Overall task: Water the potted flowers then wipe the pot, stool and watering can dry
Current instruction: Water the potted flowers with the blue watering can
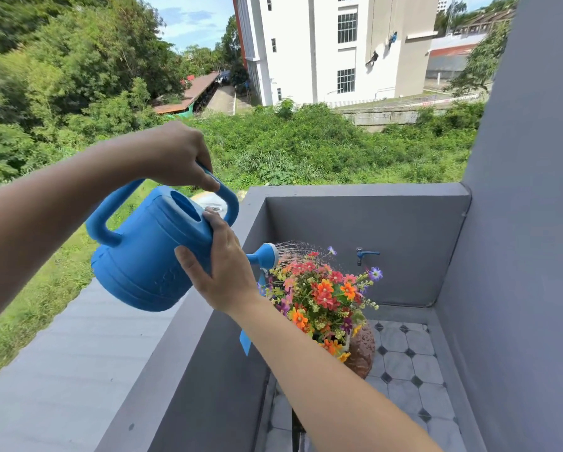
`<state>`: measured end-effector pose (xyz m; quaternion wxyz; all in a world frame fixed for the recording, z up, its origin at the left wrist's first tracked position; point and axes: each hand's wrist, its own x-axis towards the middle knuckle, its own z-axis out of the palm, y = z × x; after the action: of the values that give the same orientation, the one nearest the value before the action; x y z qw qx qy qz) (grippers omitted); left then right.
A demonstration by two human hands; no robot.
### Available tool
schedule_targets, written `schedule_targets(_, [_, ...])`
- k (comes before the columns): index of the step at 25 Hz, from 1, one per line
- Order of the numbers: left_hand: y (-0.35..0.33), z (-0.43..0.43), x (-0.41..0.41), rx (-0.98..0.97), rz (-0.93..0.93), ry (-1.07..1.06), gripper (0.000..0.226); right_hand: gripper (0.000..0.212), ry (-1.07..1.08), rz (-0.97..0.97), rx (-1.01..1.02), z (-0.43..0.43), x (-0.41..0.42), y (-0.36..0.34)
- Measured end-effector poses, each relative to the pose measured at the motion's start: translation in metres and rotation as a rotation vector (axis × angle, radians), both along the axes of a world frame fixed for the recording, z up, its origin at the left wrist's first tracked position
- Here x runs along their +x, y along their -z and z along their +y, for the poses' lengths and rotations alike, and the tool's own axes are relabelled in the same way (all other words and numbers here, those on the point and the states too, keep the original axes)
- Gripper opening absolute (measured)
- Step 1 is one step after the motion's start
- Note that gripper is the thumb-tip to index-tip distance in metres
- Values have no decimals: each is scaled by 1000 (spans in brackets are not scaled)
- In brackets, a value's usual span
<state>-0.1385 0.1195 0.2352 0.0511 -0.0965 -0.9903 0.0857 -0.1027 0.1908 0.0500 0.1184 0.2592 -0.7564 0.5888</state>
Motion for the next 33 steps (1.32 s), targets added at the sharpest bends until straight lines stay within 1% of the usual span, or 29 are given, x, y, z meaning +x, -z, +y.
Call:
schedule_targets(4, [3, -9, -1, -9, -56, -40, 32, 69, -42, -33, 13, -5, 7, 3])
schedule_targets(11, [23, 10, -5, -12, -121, 18, 29, 70, 28, -27, 46, 16, 17, 23])
schedule_targets(16, [13, 27, -14, 27, -91, 40, 30, 70, 73, 10, 48, 32, 1, 15])
schedule_targets(21, [1, 26, -14, 15, -66, 30, 29, 71, 74, 23, 15, 26, -4, 6])
schedule_targets(24, [4, 23, -8, -8, -82, 3, 28, 72, 49, -8, 8, 22, 4, 10])
schedule_targets(28, [14, 25, 1, -16, -148, -2, 27, 73, 14, -63, 36, 24, 24, 17])
schedule_targets(33, [15, 44, 6, -5, -184, 56, 27, 75, 98, -33, 35, 39, 37, 21])
